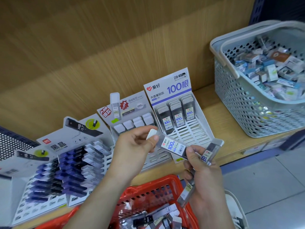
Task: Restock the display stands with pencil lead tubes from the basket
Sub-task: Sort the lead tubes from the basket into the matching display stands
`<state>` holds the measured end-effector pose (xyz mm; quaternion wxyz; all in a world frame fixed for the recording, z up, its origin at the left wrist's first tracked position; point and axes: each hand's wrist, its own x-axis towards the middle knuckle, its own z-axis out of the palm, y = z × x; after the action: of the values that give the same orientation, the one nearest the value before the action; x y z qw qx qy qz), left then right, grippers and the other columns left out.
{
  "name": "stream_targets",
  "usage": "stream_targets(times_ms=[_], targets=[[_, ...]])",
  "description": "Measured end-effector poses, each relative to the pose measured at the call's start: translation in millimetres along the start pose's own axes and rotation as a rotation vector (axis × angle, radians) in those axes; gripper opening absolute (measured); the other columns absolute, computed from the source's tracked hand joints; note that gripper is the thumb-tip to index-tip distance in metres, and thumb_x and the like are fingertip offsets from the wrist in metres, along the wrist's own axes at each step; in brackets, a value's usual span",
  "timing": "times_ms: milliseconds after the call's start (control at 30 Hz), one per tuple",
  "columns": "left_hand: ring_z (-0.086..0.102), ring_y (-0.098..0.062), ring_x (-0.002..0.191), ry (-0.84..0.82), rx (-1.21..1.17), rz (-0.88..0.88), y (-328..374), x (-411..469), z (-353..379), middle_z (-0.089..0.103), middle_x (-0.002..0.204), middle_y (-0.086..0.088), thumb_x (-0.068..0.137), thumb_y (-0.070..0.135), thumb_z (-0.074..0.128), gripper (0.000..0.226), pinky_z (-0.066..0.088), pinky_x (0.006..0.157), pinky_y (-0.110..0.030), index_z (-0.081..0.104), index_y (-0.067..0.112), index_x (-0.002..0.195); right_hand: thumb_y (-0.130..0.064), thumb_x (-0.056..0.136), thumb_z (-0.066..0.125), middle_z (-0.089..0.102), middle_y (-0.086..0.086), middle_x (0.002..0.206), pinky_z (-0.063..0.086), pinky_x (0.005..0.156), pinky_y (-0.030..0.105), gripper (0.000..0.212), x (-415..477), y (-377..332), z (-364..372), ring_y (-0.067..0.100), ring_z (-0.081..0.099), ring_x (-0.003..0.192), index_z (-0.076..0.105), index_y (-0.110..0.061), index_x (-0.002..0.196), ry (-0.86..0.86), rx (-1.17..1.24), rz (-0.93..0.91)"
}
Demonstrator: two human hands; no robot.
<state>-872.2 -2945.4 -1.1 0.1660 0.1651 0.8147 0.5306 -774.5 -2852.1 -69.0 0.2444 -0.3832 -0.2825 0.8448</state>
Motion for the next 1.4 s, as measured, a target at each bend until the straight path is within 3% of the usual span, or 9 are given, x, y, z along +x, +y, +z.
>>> stream_targets(times_ms=[100, 200, 333, 467, 600, 800, 1033, 1200, 1400], targets=[[0.059, -0.006, 0.061, 0.027, 0.127, 0.15, 13, 22, 7, 0.07, 0.069, 0.015, 0.085, 0.006, 0.069, 0.026, 0.052, 0.066, -0.025, 0.071, 0.032, 0.085, -0.02, 0.092, 0.067, 0.062, 0.004, 0.072, 0.028, 0.039, 0.02, 0.007, 3, -1, -3, 0.009, 0.034, 0.046, 0.063, -0.015, 0.094, 0.072, 0.011, 0.064], [0.06, -0.001, 0.063, 0.084, 0.241, 0.294, 28, 50, 22, 0.067, 0.066, 0.019, 0.082, 0.007, 0.071, 0.027, 0.051, 0.069, -0.022, 0.069, 0.034, 0.082, -0.022, 0.089, 0.062, 0.055, 0.003, 0.077, 0.032, 0.039, 0.022, 0.035, 3, -3, -6, 0.012, 0.036, 0.05, 0.062, -0.011, 0.122, 0.108, 0.167, 0.181], [0.066, -0.013, 0.082, 0.069, 0.464, 0.417, 31, 80, 46, 0.073, 0.083, 0.007, 0.084, 0.016, 0.07, 0.012, 0.053, 0.08, -0.034, 0.074, 0.023, 0.093, -0.011, 0.096, 0.049, 0.068, 0.011, 0.086, 0.046, 0.046, 0.022, 0.028, 7, -15, -2, 0.015, 0.053, 0.062, 0.058, -0.01, 0.122, 0.125, 0.398, 0.26], [0.063, -0.017, 0.09, 0.029, 0.677, 0.49, 27, 95, 64, 0.072, 0.096, 0.0, 0.088, 0.023, 0.066, 0.021, 0.045, 0.082, -0.022, 0.071, 0.022, 0.109, -0.012, 0.105, 0.035, 0.074, 0.013, 0.088, 0.054, 0.056, 0.027, 0.027, 16, -22, 0, 0.02, 0.065, 0.077, 0.055, -0.011, 0.123, 0.154, 0.444, 0.33], [0.062, -0.02, 0.092, -0.026, 0.756, 0.511, 23, 100, 73, 0.071, 0.097, -0.003, 0.09, 0.023, 0.063, 0.024, 0.045, 0.082, -0.026, 0.069, 0.022, 0.113, -0.01, 0.104, 0.035, 0.076, 0.014, 0.085, 0.058, 0.055, 0.028, 0.029, 15, -22, -2, 0.023, 0.068, 0.082, 0.057, -0.009, 0.122, 0.154, 0.463, 0.295], [0.061, -0.017, 0.092, -0.069, 0.804, 0.515, 25, 104, 77, 0.072, 0.096, -0.001, 0.091, 0.027, 0.062, 0.025, 0.047, 0.08, -0.026, 0.069, 0.023, 0.115, -0.008, 0.103, 0.037, 0.075, 0.02, 0.096, 0.06, 0.071, 0.038, 0.028, 8, -21, -6, 0.027, 0.074, 0.085, 0.059, -0.005, 0.12, 0.124, 0.443, 0.255], [0.057, -0.018, 0.081, -0.143, 0.942, 0.578, 28, 107, 77, 0.065, 0.085, 0.0, 0.094, 0.028, 0.056, 0.012, 0.048, 0.072, -0.031, 0.066, 0.022, 0.098, -0.008, 0.103, 0.037, 0.075, 0.02, 0.099, 0.062, 0.068, 0.037, 0.028, 7, -19, -7, 0.027, 0.075, 0.082, 0.059, -0.005, 0.119, 0.103, 0.436, 0.259], [0.059, -0.025, 0.09, -0.136, 1.177, 0.644, 35, 110, 89, 0.064, 0.096, -0.005, 0.094, 0.021, 0.054, 0.017, 0.041, 0.071, -0.032, 0.061, 0.02, 0.109, -0.006, 0.102, 0.043, 0.072, 0.021, 0.1, 0.063, 0.065, 0.037, 0.024, 5, -20, -7, 0.027, 0.075, 0.075, 0.065, -0.003, 0.113, 0.124, 0.415, 0.223], [0.059, -0.027, 0.087, -0.082, 1.101, 0.59, 39, 112, 91, 0.063, 0.097, -0.008, 0.093, 0.025, 0.056, 0.018, 0.043, 0.068, -0.033, 0.052, 0.018, 0.11, -0.009, 0.1, 0.051, 0.066, 0.024, 0.101, 0.062, 0.061, 0.037, 0.021, 4, -21, -8, 0.027, 0.075, 0.074, 0.068, -0.004, 0.11, 0.092, 0.381, 0.209]])
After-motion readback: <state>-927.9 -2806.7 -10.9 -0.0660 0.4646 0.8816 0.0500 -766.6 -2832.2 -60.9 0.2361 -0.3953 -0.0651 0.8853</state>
